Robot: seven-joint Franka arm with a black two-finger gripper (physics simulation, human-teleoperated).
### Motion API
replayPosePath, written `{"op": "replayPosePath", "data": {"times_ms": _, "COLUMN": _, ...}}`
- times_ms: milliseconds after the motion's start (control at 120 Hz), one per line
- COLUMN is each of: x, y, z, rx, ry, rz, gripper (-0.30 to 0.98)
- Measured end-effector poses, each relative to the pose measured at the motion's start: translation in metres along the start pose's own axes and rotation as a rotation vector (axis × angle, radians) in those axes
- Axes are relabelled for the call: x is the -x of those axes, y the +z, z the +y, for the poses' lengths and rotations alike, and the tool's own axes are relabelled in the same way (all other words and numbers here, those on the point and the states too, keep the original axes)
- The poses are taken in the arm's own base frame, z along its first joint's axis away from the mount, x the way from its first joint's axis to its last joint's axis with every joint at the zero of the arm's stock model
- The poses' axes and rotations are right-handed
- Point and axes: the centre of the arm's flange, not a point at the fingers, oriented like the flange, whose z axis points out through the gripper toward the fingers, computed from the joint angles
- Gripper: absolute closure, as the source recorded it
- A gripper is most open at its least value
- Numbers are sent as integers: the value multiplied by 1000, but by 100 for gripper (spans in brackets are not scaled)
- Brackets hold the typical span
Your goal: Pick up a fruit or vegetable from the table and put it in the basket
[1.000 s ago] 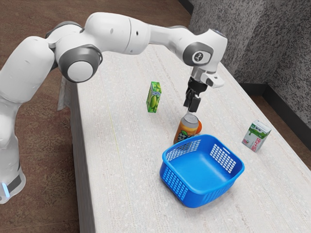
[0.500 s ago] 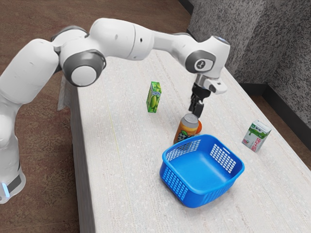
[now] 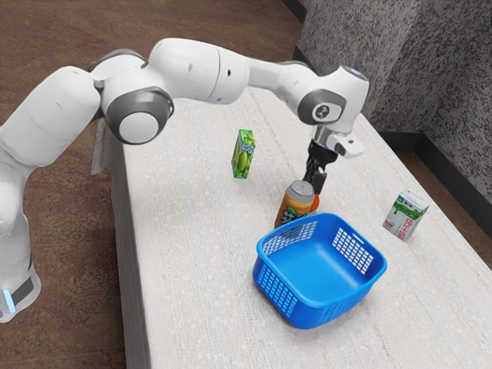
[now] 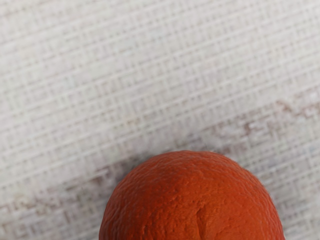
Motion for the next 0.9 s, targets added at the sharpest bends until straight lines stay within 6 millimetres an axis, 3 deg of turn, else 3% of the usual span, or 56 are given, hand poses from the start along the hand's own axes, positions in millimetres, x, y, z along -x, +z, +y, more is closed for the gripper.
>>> {"op": "replayPosePath", "data": {"times_ms": 900, "x": -13, "y": 28, "z": 4, "rx": 10, "ry": 25, "rz": 2, "gripper": 0}}
